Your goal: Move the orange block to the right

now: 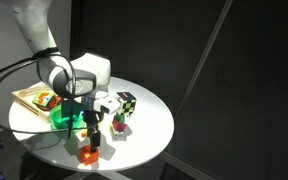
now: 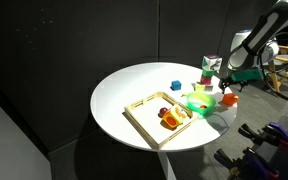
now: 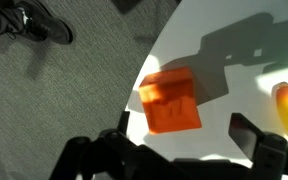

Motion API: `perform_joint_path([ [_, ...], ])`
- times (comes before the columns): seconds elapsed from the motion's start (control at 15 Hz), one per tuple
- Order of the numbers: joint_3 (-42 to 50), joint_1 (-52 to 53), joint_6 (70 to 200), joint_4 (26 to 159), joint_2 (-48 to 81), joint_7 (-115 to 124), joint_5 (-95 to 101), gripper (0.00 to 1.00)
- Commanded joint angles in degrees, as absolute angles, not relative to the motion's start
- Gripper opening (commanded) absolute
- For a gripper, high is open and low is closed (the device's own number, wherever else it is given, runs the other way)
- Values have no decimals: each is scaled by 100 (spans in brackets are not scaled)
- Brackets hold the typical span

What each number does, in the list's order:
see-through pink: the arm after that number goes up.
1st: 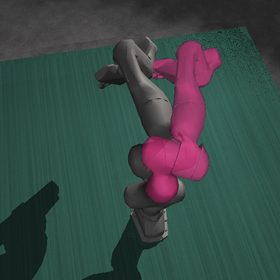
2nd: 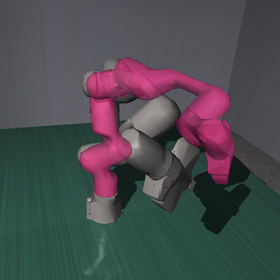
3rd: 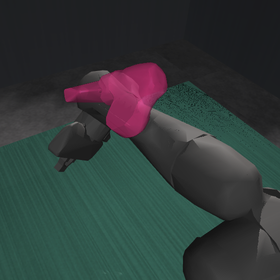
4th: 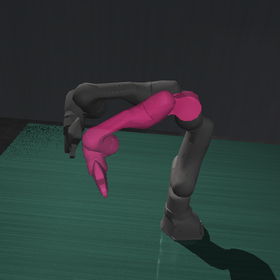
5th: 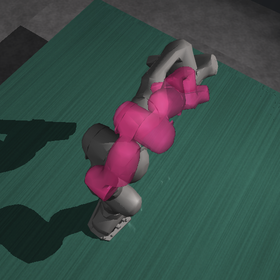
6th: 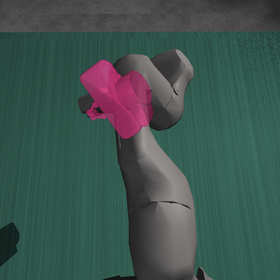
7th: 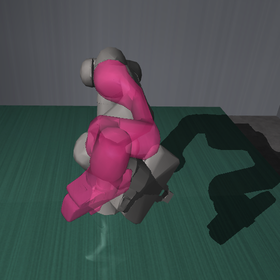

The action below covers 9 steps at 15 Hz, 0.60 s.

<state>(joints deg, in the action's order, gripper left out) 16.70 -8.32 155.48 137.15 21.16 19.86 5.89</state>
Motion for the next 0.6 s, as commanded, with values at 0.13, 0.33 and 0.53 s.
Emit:
perform_joint_path([
  [0.13, 1632, -697, 15534, 13954, 1708, 1539, 604, 100],
  [0.33, 1548, -668, 15482, 14096, 1475, 1209, 638, 100],
  [0.53, 1451, -689, 15439, 14250, 1213, 852, 652, 100],
])
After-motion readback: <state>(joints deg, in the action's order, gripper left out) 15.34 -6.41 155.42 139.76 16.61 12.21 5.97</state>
